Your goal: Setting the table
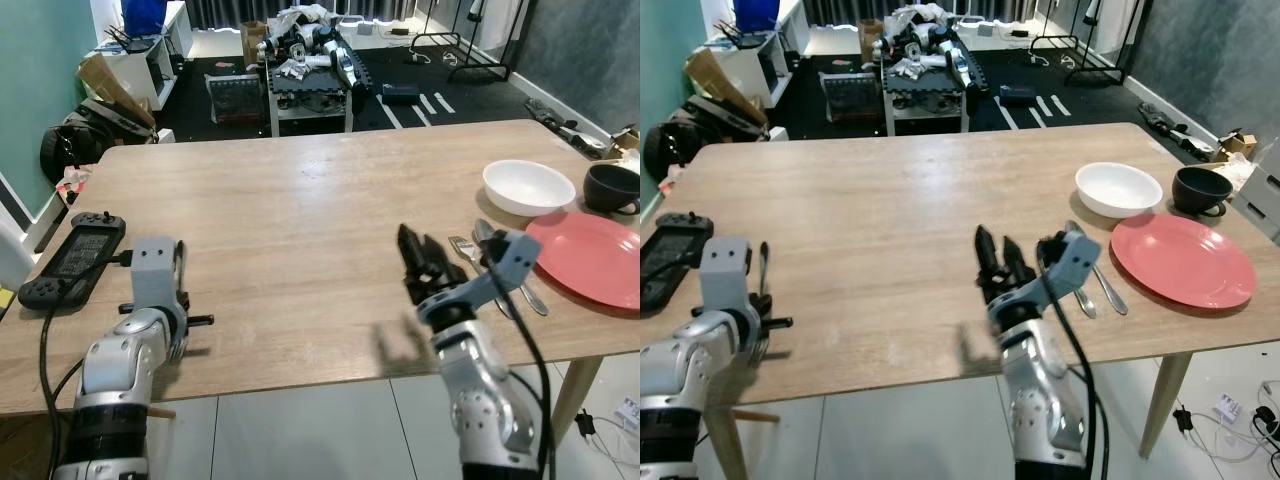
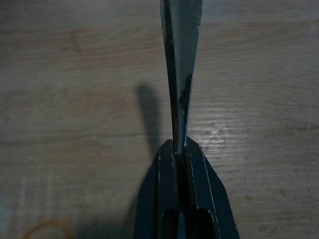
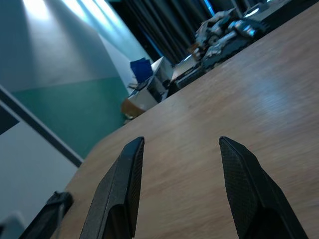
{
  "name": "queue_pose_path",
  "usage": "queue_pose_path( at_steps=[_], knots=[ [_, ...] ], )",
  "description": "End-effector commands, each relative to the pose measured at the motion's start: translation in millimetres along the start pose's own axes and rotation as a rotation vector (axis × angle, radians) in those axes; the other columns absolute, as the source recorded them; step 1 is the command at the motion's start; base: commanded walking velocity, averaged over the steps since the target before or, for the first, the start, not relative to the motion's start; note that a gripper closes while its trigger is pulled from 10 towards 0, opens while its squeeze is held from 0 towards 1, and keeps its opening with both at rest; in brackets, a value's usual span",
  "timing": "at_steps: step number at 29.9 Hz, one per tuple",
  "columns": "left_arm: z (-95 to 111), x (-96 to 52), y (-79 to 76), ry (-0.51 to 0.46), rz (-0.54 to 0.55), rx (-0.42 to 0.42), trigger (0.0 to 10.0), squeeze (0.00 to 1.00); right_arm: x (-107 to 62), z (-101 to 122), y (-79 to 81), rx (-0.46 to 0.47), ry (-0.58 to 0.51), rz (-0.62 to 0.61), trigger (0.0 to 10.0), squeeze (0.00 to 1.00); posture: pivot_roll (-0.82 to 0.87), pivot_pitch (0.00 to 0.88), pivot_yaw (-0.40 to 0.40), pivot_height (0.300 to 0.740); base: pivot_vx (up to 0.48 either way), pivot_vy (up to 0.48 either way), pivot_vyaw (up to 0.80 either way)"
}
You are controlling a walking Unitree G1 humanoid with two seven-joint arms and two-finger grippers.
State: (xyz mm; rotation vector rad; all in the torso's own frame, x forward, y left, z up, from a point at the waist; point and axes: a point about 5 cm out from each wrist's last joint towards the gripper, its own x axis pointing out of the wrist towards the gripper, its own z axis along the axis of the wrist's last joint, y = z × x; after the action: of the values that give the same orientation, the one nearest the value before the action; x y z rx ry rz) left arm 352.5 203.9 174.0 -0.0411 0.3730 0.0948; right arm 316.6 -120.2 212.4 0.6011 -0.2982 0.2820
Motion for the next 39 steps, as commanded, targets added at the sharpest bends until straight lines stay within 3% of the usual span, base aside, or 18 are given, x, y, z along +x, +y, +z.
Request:
queue_pose_path(
  at_steps=[1,2,4,5,15,16,17,19,21,22,23,24,25,29,32,33,34,39],
  knots=[
    [-6.1,2.9,3.0,0.018,0.007,0.040,10.0,0.04,-3.3,-1.8,3.2,0.010,0.009,0.012,10.0,0.00,0.04,0.145,0.124,0.740,0.000,0.000,0.00],
    [-5.4,3.9,0.4,0.012,-0.013,0.071,10.0,0.62,-4.7,-3.2,4.2,0.013,0.014,0.013,10.0,0.00,0.04,0.143,0.129,0.740,0.000,0.000,0.00],
    [-5.3,4.3,-0.4,0.012,-0.019,0.079,10.0,0.62,-5.1,-3.7,4.4,0.013,0.016,0.013,10.0,0.00,0.04,0.143,0.129,0.740,0.000,0.000,0.00],
    [-5.6,4.4,-1.7,0.015,-0.023,0.079,10.0,1.00,-5.7,-3.8,4.2,0.013,0.017,0.011,10.0,0.00,0.03,0.143,0.130,0.740,0.000,0.000,0.00],
    [-5.5,4.6,-7.6,0.011,-0.021,0.064,10.0,1.00,-7.9,-1.6,2.5,0.008,0.019,0.002,10.0,0.00,0.03,0.138,0.132,0.740,0.000,0.000,0.00],
    [-5.2,3.8,-8.0,0.008,-0.021,0.068,10.0,0.95,-7.9,-1.6,2.6,0.008,0.020,0.003,10.0,0.00,0.03,0.134,0.131,0.740,0.000,0.000,0.00],
    [-4.2,2.6,-8.6,-0.003,-0.021,0.080,10.0,0.00,-7.9,-1.5,2.9,0.006,0.021,0.006,10.0,0.00,0.03,0.134,0.131,0.740,0.000,0.000,0.00],
    [-2.2,1.2,-8.9,-0.025,-0.017,0.100,10.0,0.00,-7.7,-1.5,3.0,0.006,0.021,0.007,10.0,0.00,0.03,0.134,0.131,0.740,0.000,0.000,0.00],
    [9.5,-5.7,-11.9,-0.151,-0.009,0.195,10.0,0.00,-7.6,-1.0,3.6,0.002,0.020,0.011,10.0,0.00,0.04,0.129,0.129,0.740,0.000,0.000,0.00],
    [9.5,-5.7,-11.9,-0.151,-0.009,0.195,10.0,0.00,-7.6,-1.0,3.6,0.002,0.020,0.011,10.0,0.00,0.04,0.129,0.129,0.740,0.000,0.000,0.00],
    [18.2,-12.4,-16.2,-0.242,-0.022,0.234,10.0,0.00,-7.8,0.0,4.5,-0.010,0.018,0.016,10.0,0.00,0.04,0.125,0.127,0.740,0.000,0.000,0.00],
    [18.2,-12.4,-16.2,-0.242,-0.022,0.234,10.0,0.00,-7.8,0.0,4.5,-0.010,0.018,0.016,10.0,0.00,0.04,0.125,0.127,0.740,0.000,0.000,0.00],
    [34.2,-30.4,-30.5,-0.409,-0.093,0.284,10.0,0.00,-9.5,3.0,8.0,-0.140,0.017,0.045,10.0,0.00,0.04,0.119,0.125,0.740,0.000,0.000,0.00],
    [49.4,-58.4,-64.8,-0.573,-0.265,0.314,10.0,0.00,-13.8,8.5,6.1,-0.195,-0.015,0.006,10.0,0.00,0.04,0.109,0.125,0.740,0.000,0.000,0.00],
    [51.5,-68.5,-85.2,-0.631,-0.335,0.322,10.0,0.00,-16.3,15.2,0.6,-0.288,-0.048,-0.044,10.0,0.00,0.03,0.104,0.126,0.740,0.000,0.000,0.00],
    [51.5,-68.5,-85.2,-0.631,-0.335,0.322,10.0,0.00,-16.3,15.2,0.6,-0.288,-0.048,-0.044,10.0,0.00,0.03,0.104,0.126,0.740,0.000,0.000,0.00],
    [48.5,-72.1,-96.6,-0.639,-0.370,0.317,10.0,0.00,-18.1,19.5,-2.2,-0.327,-0.065,-0.076,10.0,0.00,0.03,0.104,0.126,0.740,0.000,0.000,0.00],
    [36.8,-69.5,-108.5,-0.599,-0.379,0.328,10.0,0.00,-23.4,24.9,-7.5,-0.348,-0.085,-0.126,10.0,0.00,0.00,0.096,0.139,0.740,0.000,0.000,0.00]
  ],
)
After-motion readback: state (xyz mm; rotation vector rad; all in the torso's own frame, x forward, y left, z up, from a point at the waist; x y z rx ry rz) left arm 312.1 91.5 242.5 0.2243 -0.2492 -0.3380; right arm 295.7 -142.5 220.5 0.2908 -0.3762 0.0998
